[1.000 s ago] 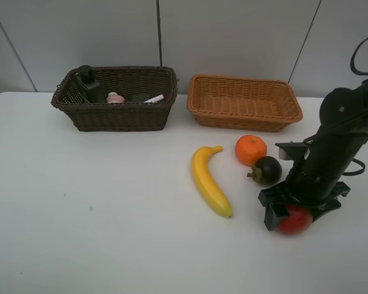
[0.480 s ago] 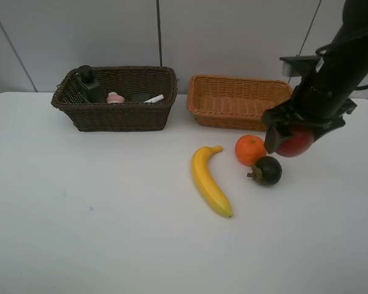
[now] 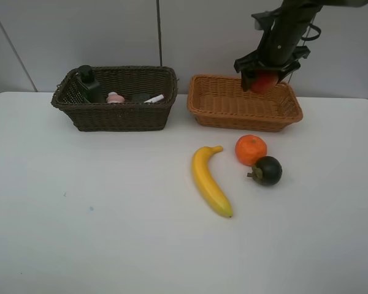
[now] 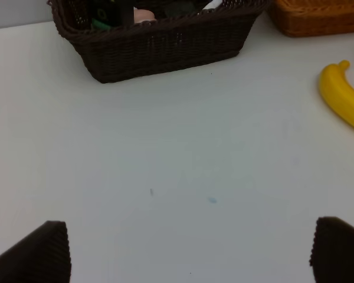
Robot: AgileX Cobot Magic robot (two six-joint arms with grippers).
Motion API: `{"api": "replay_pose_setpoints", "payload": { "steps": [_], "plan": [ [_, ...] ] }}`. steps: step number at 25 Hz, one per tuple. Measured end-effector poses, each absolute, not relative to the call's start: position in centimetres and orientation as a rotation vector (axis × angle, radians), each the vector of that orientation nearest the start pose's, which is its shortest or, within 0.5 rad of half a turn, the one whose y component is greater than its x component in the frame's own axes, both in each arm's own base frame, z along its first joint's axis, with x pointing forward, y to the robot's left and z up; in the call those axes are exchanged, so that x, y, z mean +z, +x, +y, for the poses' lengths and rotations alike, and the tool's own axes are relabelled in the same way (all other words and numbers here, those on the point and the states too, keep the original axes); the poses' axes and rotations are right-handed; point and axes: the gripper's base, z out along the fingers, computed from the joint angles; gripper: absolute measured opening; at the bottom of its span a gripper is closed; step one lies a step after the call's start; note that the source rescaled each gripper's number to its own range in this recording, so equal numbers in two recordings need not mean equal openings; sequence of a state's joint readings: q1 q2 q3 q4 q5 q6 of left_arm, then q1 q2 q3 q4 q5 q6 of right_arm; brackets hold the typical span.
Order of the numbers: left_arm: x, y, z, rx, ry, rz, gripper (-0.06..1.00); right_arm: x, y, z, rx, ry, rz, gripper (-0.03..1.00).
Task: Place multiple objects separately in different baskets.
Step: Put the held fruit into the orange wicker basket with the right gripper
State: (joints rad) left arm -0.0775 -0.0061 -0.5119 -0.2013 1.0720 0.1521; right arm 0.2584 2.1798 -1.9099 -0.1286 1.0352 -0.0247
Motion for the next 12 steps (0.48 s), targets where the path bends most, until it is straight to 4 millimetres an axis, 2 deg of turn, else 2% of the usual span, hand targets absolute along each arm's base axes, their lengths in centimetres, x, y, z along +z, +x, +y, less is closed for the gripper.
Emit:
{"api": "replay_pose_setpoints", "payload": {
  "steps": [3,5,6,7,9,12],
  "plan": [
    [28.1,-1.0,-1.5,-0.193,0.245,2.012,1.0,20.4,48.5,9.3,-0.124,-0.385,2.751,0.71],
    [28.1,-1.0,-1.5,-0.193,0.245,2.012,1.0,18.8,49.3,8.1,-0.129,-0.321,2.782,0.71],
    [28.1,-1.0,-1.5,-0.193,0.245,2.012,1.0,18.3,49.5,7.5,-0.129,-0.285,2.797,0.75],
    [28.1,-1.0,-1.5,-0.193,0.245,2.012,1.0,17.8,49.6,7.1,-0.139,-0.272,2.812,0.85],
    [28.1,-1.0,-1.5,-0.193,0.245,2.012,1.0,17.3,49.6,6.7,-0.165,-0.273,2.832,0.94],
    [28.1,-1.0,-1.5,-0.193,0.246,2.012,1.0,17.8,49.5,6.8,-0.145,-0.264,2.832,0.98]
  ]
}}
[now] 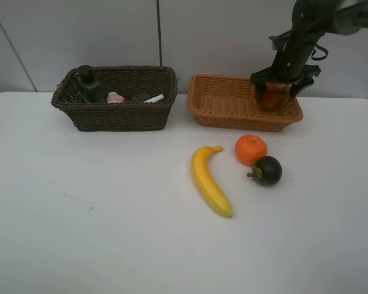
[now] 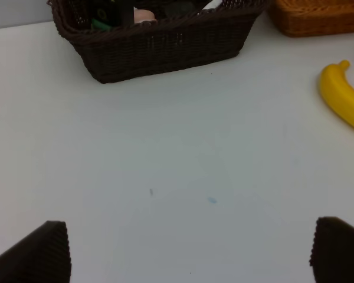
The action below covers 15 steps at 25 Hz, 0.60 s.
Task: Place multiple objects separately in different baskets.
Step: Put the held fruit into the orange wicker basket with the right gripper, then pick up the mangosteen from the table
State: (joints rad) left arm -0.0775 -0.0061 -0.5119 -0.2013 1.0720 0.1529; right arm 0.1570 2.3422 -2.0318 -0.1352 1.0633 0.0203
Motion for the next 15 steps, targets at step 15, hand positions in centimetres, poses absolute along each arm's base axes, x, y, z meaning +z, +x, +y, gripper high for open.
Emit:
{"api": "replay_pose_setpoints", "payload": {
  "steps": [15],
  "plan": [
    [28.1,-1.0,-1.5,-0.193,0.246,2.012,1.0,26.1,42.1,8.3,0.132,-0.225,2.912,1.0]
  ]
}}
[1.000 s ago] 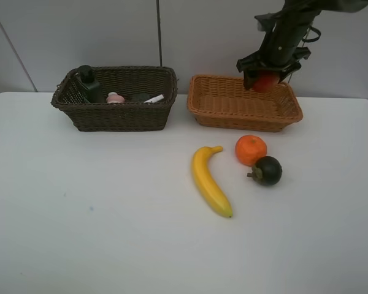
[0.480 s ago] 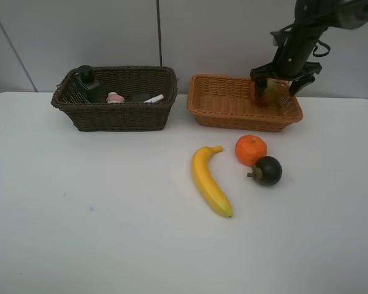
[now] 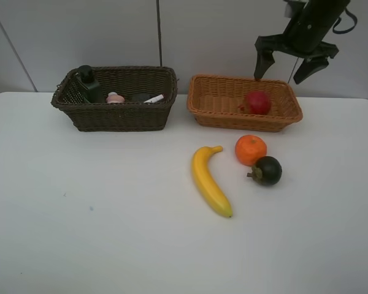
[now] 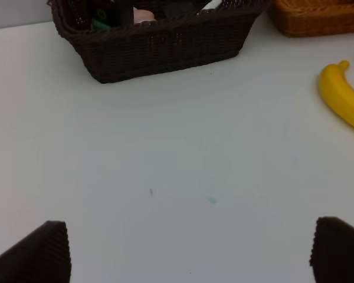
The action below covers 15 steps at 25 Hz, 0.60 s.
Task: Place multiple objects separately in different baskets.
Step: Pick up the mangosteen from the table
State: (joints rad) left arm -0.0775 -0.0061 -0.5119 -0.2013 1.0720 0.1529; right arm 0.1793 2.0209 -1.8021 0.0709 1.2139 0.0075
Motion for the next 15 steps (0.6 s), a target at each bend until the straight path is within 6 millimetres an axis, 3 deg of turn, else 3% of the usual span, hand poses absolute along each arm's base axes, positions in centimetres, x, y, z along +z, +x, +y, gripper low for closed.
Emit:
{"api": "replay_pose_setpoints", "payload": {
  "steps": [3,8,15],
  "plan": [
    [28.1,-1.0,-1.5,-0.193,0.246,2.012,1.0,25.3,38.8,8.9,0.127,-0.303,2.988,1.0],
    [28.1,-1.0,-1.5,-0.193,0.246,2.012,1.0,22.2,33.8,10.8,0.087,-0.49,3.129,1.0],
    [28.1,-1.0,-1.5,-0.193,0.246,2.012,1.0,17.2,31.2,10.8,0.065,-0.522,3.143,1.0]
  ]
}}
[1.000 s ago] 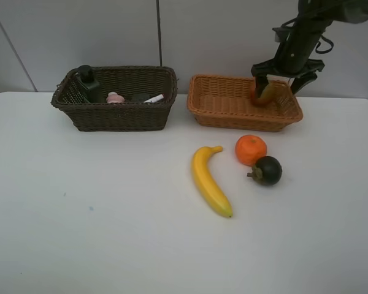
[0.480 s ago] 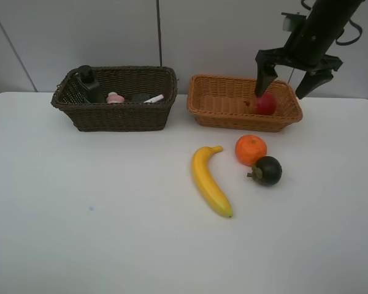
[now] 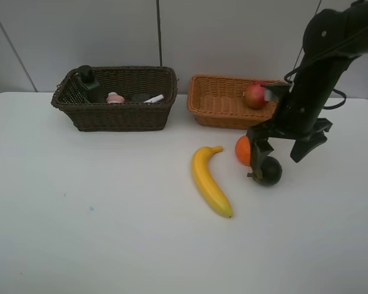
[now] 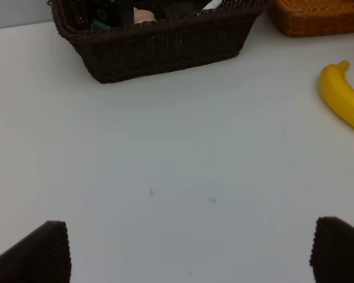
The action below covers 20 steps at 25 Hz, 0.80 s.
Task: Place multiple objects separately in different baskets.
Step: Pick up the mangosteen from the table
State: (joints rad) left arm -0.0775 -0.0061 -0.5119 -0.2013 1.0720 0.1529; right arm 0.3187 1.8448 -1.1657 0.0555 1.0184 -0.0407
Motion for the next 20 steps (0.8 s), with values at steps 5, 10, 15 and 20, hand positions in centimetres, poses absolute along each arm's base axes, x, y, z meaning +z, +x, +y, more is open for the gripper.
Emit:
{"api": "replay_pose_setpoints", "payload": {
  "steps": [5,10,15,20],
  "plan": [
    [28.1,-1.0,-1.5,-0.193,0.246,2.012,1.0,15.5,31.1,10.7,0.077,-0.503,3.048,1.0],
    [28.1,-1.0,-1.5,-0.193,0.246,2.012,1.0,14.9,31.1,10.5,0.063,-0.51,3.005,1.0],
    [28.1,-1.0,-1.5,-0.193,0.246,2.012,1.0,14.6,31.4,10.6,0.063,-0.509,2.984,1.0],
    [28.1,-1.0,-1.5,-0.193,0.246,2.012,1.0,11.9,31.5,10.6,0.047,-0.52,3.058,1.0]
  ]
}}
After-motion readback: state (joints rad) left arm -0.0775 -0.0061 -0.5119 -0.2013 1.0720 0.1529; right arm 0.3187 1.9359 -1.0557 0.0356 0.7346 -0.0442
